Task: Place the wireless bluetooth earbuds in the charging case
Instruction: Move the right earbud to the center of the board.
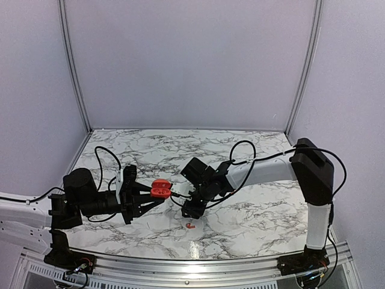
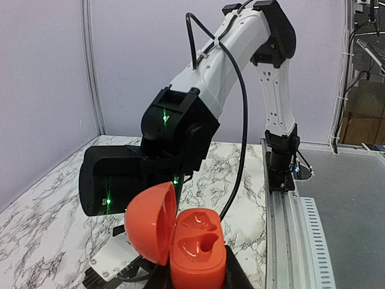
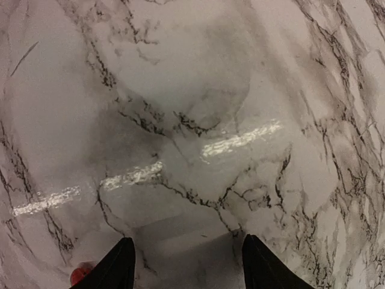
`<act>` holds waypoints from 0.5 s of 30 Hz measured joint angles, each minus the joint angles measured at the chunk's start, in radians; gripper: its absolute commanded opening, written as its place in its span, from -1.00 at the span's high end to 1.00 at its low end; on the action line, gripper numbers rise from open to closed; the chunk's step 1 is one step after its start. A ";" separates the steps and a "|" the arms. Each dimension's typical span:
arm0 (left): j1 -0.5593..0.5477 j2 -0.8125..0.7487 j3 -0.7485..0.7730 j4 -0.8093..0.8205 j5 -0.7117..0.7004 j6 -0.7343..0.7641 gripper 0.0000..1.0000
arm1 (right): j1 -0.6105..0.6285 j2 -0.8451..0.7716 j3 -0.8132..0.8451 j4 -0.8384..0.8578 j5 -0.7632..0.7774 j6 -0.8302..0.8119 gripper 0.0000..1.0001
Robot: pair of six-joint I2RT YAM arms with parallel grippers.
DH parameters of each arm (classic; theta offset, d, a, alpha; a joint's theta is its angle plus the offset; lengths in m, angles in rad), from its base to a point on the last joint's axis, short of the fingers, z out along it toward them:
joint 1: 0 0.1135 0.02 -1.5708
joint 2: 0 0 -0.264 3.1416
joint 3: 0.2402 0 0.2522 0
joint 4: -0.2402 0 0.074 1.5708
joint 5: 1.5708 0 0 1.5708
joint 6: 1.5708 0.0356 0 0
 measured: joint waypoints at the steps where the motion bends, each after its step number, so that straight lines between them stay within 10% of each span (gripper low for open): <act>1: 0.000 0.002 0.000 0.000 0.000 0.000 1.00 | 0.000 -0.007 -0.006 -0.005 -0.013 0.000 -0.28; 15: 0.000 0.010 0.001 0.000 0.000 0.000 1.00 | 0.066 -0.051 0.008 -0.107 -0.112 -0.043 -0.43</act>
